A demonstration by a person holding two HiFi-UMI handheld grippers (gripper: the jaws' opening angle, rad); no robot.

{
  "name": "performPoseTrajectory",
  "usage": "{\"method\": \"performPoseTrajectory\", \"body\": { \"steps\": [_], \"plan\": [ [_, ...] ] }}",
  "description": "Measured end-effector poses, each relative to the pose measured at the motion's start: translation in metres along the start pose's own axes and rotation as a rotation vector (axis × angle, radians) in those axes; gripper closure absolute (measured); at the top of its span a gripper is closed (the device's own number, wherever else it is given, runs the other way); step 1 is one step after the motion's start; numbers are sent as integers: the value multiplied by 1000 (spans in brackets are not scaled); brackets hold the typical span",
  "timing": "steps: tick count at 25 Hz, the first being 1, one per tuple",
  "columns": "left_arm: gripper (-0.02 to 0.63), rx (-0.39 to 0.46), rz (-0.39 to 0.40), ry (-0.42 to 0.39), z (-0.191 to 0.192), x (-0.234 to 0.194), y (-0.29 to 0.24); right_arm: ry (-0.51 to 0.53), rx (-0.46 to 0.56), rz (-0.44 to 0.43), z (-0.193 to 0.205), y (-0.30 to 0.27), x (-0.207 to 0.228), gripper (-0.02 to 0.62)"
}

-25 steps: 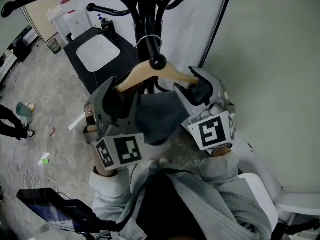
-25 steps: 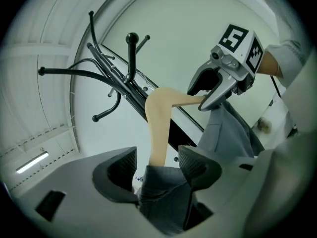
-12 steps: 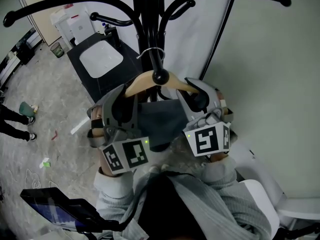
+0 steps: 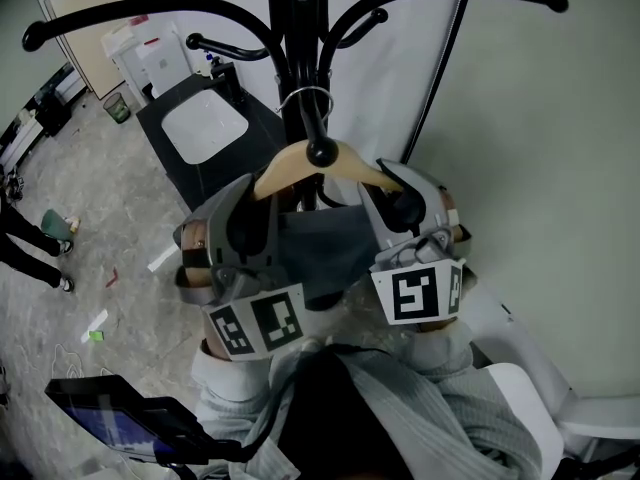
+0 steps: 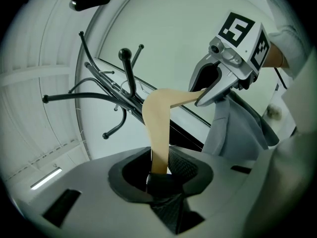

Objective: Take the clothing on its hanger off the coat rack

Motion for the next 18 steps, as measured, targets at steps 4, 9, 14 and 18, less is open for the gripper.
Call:
{"method": "performPoseTrajectory", "body": {
  "steps": [4,9,14,18],
  "plan": [
    [502,47,-37,-17,-18,-8,7,26,25,41,-12,11,12,482],
    [502,110,-42,-28,-40,-11,9,52,38,98,-19,27,28,483],
    [502,167,2,-31,-65,-7,11,53,-6,158,-20,53,41,483],
    [502,231,50,-22,-90,5,15,64,-66,213,-19,86,52,483]
  ]
}}
Point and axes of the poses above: the fingertips, and each gripper's own axes: y backward along the fingers, x to its right, z out of its underside, the point moved 3 cm from there along y, backward along the fingers, and after that the axes turned 5 degrees about x, right-handed, at the moved point
